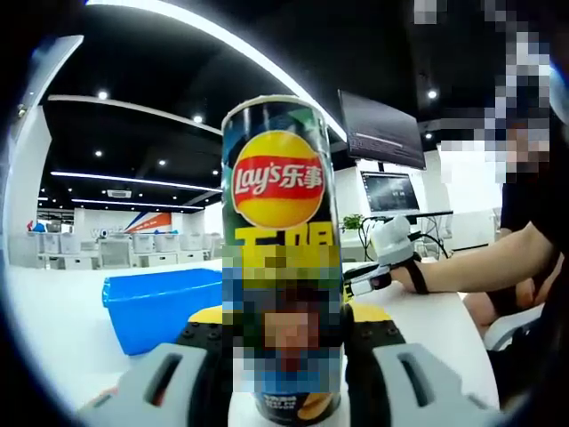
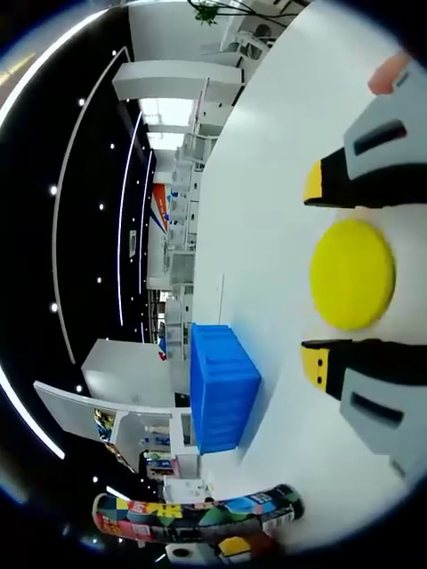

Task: Open the lid of the chip container on the table, take out the chips, place them into the box in front of the container, and close the lid

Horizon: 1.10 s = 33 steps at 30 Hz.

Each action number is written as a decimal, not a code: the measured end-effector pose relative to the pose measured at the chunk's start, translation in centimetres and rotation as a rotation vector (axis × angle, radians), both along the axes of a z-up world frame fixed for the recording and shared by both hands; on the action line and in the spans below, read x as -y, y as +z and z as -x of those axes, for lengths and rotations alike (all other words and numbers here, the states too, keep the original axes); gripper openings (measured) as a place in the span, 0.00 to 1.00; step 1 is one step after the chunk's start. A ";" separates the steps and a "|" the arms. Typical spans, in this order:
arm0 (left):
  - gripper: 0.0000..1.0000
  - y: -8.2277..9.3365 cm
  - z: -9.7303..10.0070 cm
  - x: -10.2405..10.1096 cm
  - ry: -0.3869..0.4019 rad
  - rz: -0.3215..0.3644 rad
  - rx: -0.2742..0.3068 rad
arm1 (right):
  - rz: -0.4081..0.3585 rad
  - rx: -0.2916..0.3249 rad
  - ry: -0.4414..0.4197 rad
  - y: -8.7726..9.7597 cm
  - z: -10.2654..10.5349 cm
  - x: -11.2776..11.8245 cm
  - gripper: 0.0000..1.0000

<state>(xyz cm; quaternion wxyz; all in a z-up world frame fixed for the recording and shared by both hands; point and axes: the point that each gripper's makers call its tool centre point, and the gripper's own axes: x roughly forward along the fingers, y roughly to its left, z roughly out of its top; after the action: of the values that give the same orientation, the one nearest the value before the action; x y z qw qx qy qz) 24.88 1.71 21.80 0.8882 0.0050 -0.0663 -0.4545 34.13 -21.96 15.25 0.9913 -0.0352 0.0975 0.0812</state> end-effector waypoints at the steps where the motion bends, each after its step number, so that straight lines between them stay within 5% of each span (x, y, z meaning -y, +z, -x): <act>1: 0.48 0.0 0.0 0.0 0.000 0.000 0.000 | -0.002 0.002 0.000 0.0 0.0 0.0 0.55; 33: 0.47 0.0 -0.1 0.1 -0.019 -0.016 -0.021 | 0.023 -0.012 0.008 -0.4 0.1 -0.1 0.54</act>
<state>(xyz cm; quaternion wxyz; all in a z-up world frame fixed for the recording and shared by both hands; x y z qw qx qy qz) 24.95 1.65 21.76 0.8846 0.0066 -0.0534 -0.4633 34.05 -21.82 14.89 0.9899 -0.0463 0.1043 0.0842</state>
